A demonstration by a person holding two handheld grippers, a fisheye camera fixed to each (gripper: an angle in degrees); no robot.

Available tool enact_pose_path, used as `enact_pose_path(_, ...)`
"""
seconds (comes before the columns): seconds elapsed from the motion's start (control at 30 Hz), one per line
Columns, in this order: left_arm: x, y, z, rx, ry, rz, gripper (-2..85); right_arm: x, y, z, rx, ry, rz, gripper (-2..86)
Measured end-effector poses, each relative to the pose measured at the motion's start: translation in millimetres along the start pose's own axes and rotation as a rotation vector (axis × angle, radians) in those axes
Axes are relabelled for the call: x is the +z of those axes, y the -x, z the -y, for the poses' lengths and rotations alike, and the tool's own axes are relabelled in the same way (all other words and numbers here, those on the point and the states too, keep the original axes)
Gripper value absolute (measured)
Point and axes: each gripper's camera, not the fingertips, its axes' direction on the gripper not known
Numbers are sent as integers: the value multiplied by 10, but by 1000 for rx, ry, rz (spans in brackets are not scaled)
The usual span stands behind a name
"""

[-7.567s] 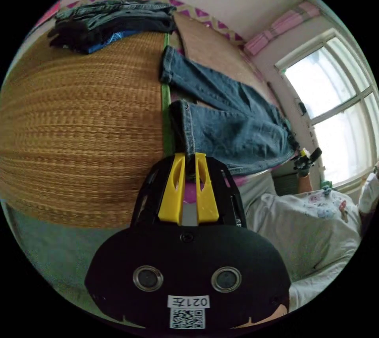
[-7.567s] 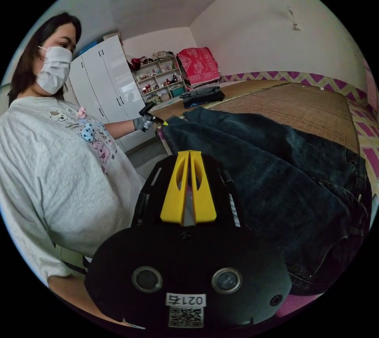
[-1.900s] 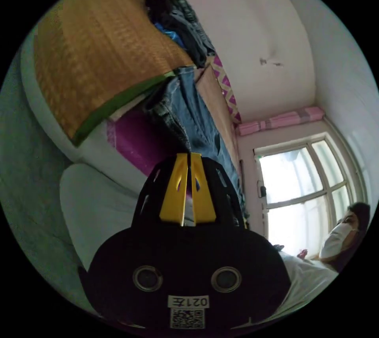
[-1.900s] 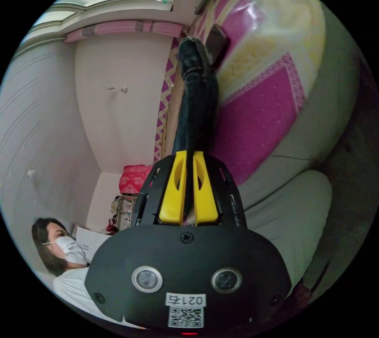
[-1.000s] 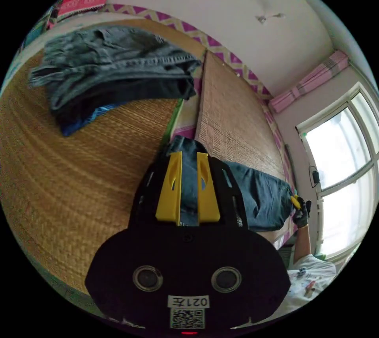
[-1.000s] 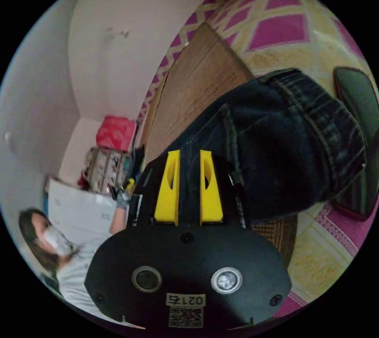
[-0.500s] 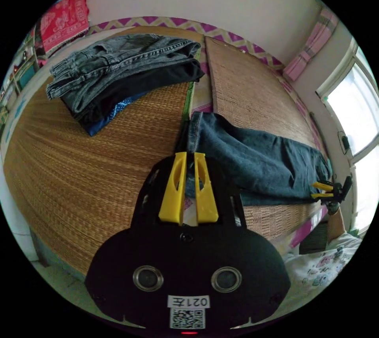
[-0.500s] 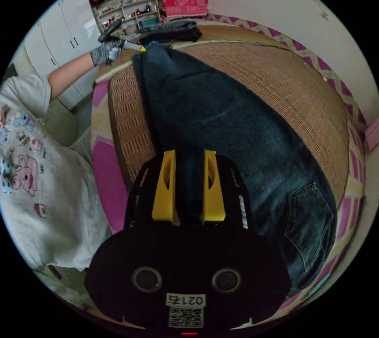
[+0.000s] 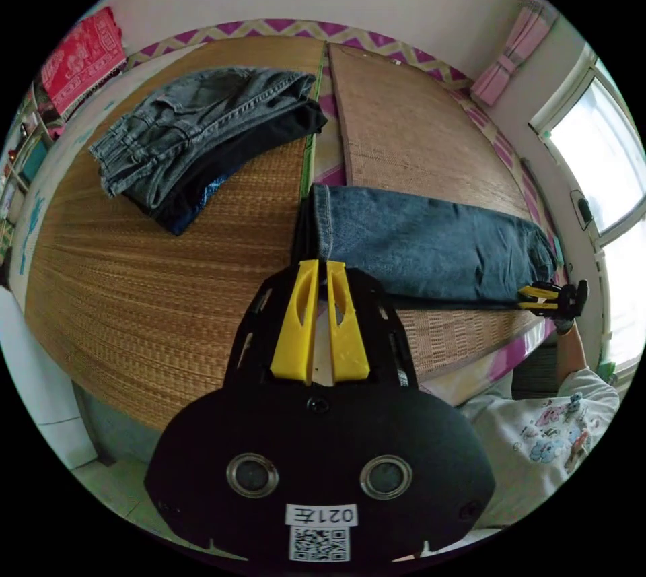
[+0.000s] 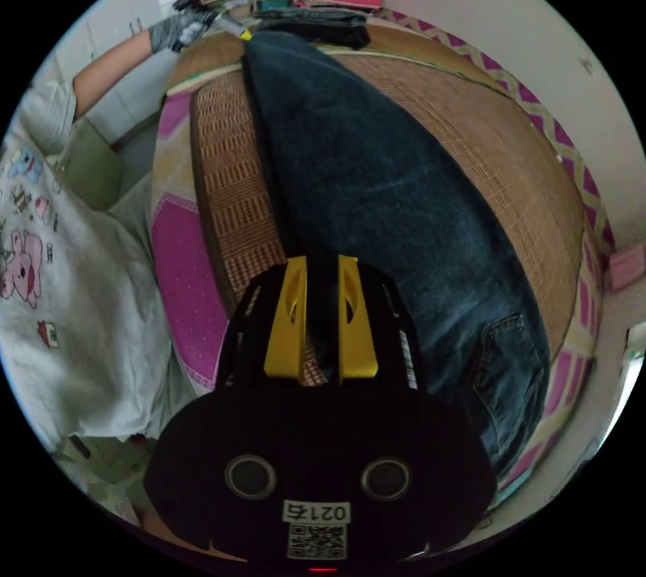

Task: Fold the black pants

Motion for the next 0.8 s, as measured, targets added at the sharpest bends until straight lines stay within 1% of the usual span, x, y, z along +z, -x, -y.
enact_pose_path(0.1,149,176,-16,-39,-15,-44,-9,-151,-25,-46,44,-50,60,6)
enact_pose_path(0.17,116,215,-25,-47,-39,-59,-9,-316,48,-75,41,-91,57,0)
enact_pose_path(0.23,31,184,-38,-15,-49,-26,-9,-433,172,-85,15,-106,27,-3)
enact_pose_path(0.33,189,236,-40,-8,12,23,-8,-255,382,-47,-37,-33,-28,-4)
enact_pose_path(0.4,362,326,-55,-21,39,26,-6,11,496,-35,-37,26,-103,-2)
enact_pose_path(0.53,288,513,-172,-39,-31,17,-4,-67,627,-92,-37,15,-147,6)
enact_pose_path(0.57,257,542,-207,-51,-43,49,-5,-71,672,-139,-42,29,-146,15)
enact_pose_path(0.6,189,600,-290,-62,-58,166,-7,-73,725,-203,-58,47,-143,26)
enact_pose_path(0.63,123,646,-387,-49,-63,217,-7,-83,748,-240,-60,51,-145,32)
enact_pose_path(0.67,85,665,-443,-47,-71,205,-7,-124,780,-324,-52,44,-142,41)
enact_pose_path(0.73,-53,683,-668,-66,-124,17,0,-232,775,-462,-1,3,-107,45)
enact_pose_path(0.8,-62,656,-795,-95,-148,-99,18,-381,718,-652,98,-77,-32,42)
